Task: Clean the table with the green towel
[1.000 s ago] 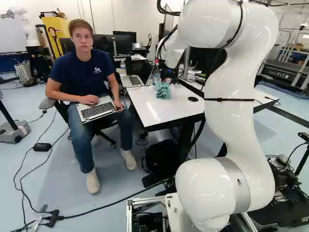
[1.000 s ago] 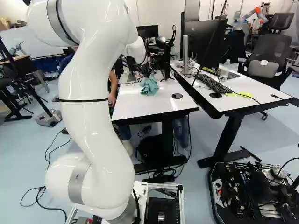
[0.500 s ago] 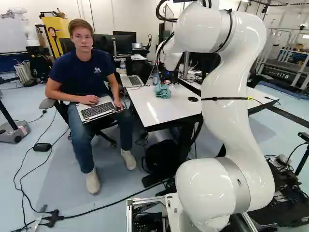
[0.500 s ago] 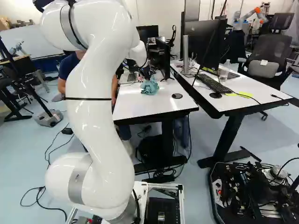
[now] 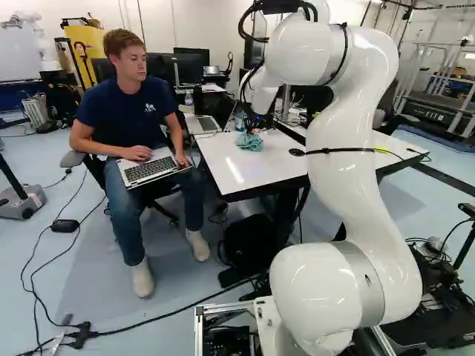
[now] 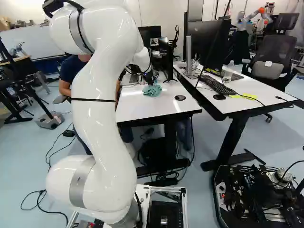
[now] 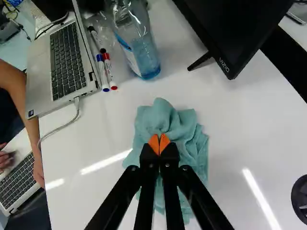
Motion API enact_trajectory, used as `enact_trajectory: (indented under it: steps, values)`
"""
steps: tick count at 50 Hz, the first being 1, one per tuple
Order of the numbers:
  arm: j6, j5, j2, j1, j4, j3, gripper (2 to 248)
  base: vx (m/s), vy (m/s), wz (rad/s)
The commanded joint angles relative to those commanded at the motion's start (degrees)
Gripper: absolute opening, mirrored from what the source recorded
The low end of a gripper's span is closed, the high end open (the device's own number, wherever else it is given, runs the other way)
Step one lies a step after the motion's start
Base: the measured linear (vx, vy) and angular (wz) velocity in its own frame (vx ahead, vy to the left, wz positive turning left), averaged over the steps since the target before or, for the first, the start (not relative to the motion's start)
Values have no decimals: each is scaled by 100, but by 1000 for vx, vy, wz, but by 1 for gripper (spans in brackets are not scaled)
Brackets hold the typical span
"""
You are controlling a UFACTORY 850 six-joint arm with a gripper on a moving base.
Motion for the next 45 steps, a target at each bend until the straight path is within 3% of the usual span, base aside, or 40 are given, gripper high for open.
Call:
enact_trajectory:
  steps: [45]
  values:
    - [0, -584, -6, 0, 159, -1, 22, 0, 0, 0]
